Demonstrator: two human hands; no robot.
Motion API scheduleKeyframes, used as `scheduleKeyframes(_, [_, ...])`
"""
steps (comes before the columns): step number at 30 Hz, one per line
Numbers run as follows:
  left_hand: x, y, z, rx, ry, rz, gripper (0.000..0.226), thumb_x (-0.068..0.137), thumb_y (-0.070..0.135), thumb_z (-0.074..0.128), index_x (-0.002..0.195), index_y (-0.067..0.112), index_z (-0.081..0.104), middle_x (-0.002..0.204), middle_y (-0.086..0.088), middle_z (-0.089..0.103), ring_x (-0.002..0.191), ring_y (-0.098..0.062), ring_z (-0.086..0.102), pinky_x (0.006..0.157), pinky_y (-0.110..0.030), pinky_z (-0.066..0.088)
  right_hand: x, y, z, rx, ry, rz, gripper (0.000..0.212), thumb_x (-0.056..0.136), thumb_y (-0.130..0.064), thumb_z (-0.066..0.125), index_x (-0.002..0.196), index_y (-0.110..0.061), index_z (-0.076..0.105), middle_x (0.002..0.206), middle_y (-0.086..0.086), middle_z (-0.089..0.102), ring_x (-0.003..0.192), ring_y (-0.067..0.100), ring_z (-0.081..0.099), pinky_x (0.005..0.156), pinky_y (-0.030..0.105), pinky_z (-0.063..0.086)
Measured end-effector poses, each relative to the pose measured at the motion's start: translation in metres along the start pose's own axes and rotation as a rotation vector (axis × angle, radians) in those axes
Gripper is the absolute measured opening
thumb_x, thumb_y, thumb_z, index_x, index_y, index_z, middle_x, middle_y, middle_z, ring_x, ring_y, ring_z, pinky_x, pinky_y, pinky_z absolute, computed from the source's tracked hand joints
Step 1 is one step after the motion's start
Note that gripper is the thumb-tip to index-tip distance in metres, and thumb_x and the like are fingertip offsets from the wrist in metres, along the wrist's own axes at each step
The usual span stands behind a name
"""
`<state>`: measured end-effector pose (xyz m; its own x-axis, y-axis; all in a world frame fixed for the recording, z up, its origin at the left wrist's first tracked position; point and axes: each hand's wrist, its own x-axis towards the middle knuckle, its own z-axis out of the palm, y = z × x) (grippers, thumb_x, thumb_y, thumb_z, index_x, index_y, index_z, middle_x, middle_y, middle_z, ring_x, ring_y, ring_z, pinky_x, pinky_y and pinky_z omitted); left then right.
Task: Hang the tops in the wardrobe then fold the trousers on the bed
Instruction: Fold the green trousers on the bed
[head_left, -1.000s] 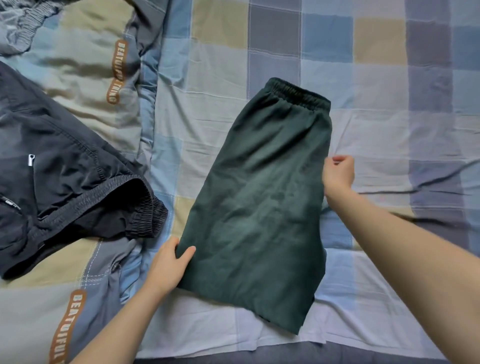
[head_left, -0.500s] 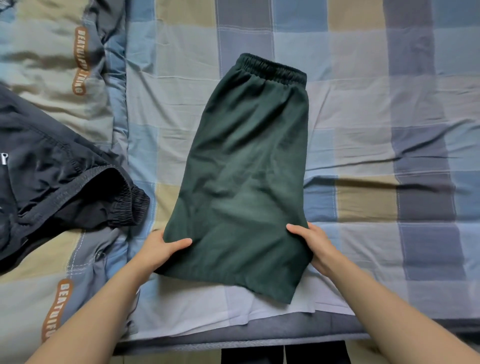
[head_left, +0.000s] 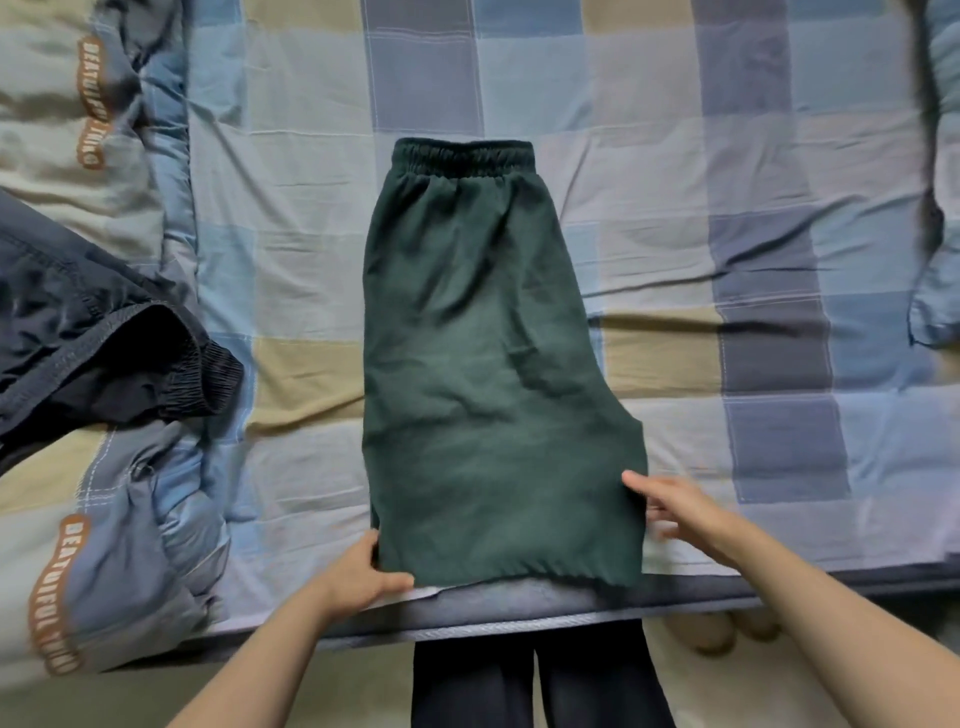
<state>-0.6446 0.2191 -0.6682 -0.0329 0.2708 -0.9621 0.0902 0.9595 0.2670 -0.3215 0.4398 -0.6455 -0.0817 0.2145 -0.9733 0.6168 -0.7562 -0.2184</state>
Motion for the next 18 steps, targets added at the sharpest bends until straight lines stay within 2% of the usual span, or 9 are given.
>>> scheduleKeyframes(2, [0.001, 0.012, 0.008, 0.375, 0.045, -0.036, 0.047, 0.083, 0.013, 0.071, 0.125, 0.01, 0.05, 0.123, -0.005, 0.058, 0.106, -0.019, 0.057, 0.079, -0.014, 0.045, 0.0, 0.012, -0.002, -0.185, -0.083, 0.013, 0.033, 0.084, -0.042, 0.066, 0.109, -0.02, 0.064, 0.094, -0.009, 0.066, 0.082, 0.008, 0.056, 0.065, 0.024, 0.038])
scheduleKeyframes(4, [-0.005, 0.034, 0.012, 0.701, 0.266, -0.121, 0.048, 0.085, 0.028, 0.064, 0.128, 0.015, 0.045, 0.131, -0.009, 0.047, 0.117, -0.032, 0.051, 0.092, -0.031, 0.046, 0.003, 0.016, 0.001, -0.177, -0.14, -0.09, 0.03, 0.089, -0.019, 0.066, 0.118, -0.015, 0.061, 0.112, -0.005, 0.066, 0.096, 0.005, 0.061, 0.071, 0.015, 0.046])
scheduleKeyframes(6, [-0.006, 0.056, 0.024, 0.705, 0.598, -0.053, 0.051, 0.08, 0.021, 0.066, 0.122, 0.01, 0.04, 0.124, -0.015, 0.041, 0.111, -0.04, 0.049, 0.089, -0.045, 0.046, 0.004, 0.021, 0.002, -0.155, -0.114, -0.17, 0.027, 0.088, -0.003, 0.063, 0.115, -0.005, 0.062, 0.112, 0.004, 0.067, 0.098, 0.013, 0.063, 0.08, 0.016, 0.05])
scheduleKeyframes(8, [0.001, 0.079, 0.042, 0.558, 0.739, 0.24, 0.046, 0.075, 0.009, 0.069, 0.115, 0.008, 0.046, 0.112, -0.015, 0.045, 0.098, -0.036, 0.052, 0.086, -0.045, 0.046, 0.004, 0.027, 0.002, -0.111, -0.072, -0.197, 0.015, 0.088, 0.0, 0.058, 0.101, -0.002, 0.067, 0.098, 0.006, 0.07, 0.088, 0.015, 0.064, 0.077, 0.02, 0.05])
scheduleKeyframes(10, [0.009, 0.11, 0.058, 0.26, 0.56, 0.361, 0.03, 0.079, 0.007, 0.066, 0.105, 0.014, 0.053, 0.1, -0.007, 0.054, 0.085, -0.025, 0.055, 0.081, -0.036, 0.045, 0.003, 0.035, 0.006, -0.061, -0.072, -0.155, 0.011, 0.09, -0.005, 0.053, 0.089, -0.006, 0.064, 0.082, 0.007, 0.068, 0.072, 0.015, 0.062, 0.064, 0.023, 0.048])
scheduleKeyframes(12, [0.02, 0.135, 0.08, 0.046, 0.285, 0.321, 0.017, 0.086, 0.012, 0.064, 0.101, 0.018, 0.059, 0.095, -0.002, 0.062, 0.086, -0.02, 0.058, 0.079, -0.031, 0.045, 0.003, 0.047, 0.005, -0.119, -0.125, -0.047, 0.019, 0.094, -0.016, 0.046, 0.082, -0.006, 0.057, 0.062, 0.014, 0.064, 0.051, 0.02, 0.059, 0.051, 0.026, 0.042])
scheduleKeyframes(14, [0.036, 0.147, 0.101, 0.116, 0.144, 0.272, 0.021, 0.09, 0.022, 0.063, 0.111, 0.018, 0.061, 0.106, 0.001, 0.064, 0.098, -0.018, 0.059, 0.084, -0.027, 0.043, 0.007, 0.063, -0.002, -0.325, -0.139, 0.021, 0.035, 0.096, -0.029, 0.038, 0.071, -0.008, 0.051, 0.047, 0.012, 0.057, 0.041, 0.024, 0.052, 0.049, 0.027, 0.038])
scheduleKeyframes(17, [0.053, 0.154, 0.122, 0.422, 0.157, 0.227, 0.032, 0.091, 0.026, 0.06, 0.121, 0.016, 0.057, 0.113, -0.002, 0.06, 0.104, -0.02, 0.056, 0.086, -0.025, 0.039, 0.017, 0.077, -0.022, -0.888, 0.154, -0.047, 0.032, 0.092, -0.037, 0.042, 0.067, -0.019, 0.049, 0.075, 0.008, 0.064, 0.075, 0.028, 0.061, 0.066, 0.031, 0.043])
scheduleKeyframes(18, [0.056, 0.156, 0.127, 0.443, 0.2, 0.234, 0.029, 0.089, 0.022, 0.059, 0.118, 0.015, 0.058, 0.11, -0.003, 0.06, 0.102, -0.022, 0.057, 0.084, -0.025, 0.041, 0.02, 0.074, -0.026, -0.867, 0.267, -0.092, 0.023, 0.089, -0.035, 0.046, 0.073, -0.02, 0.051, 0.082, 0.004, 0.064, 0.084, 0.028, 0.06, 0.069, 0.031, 0.043])
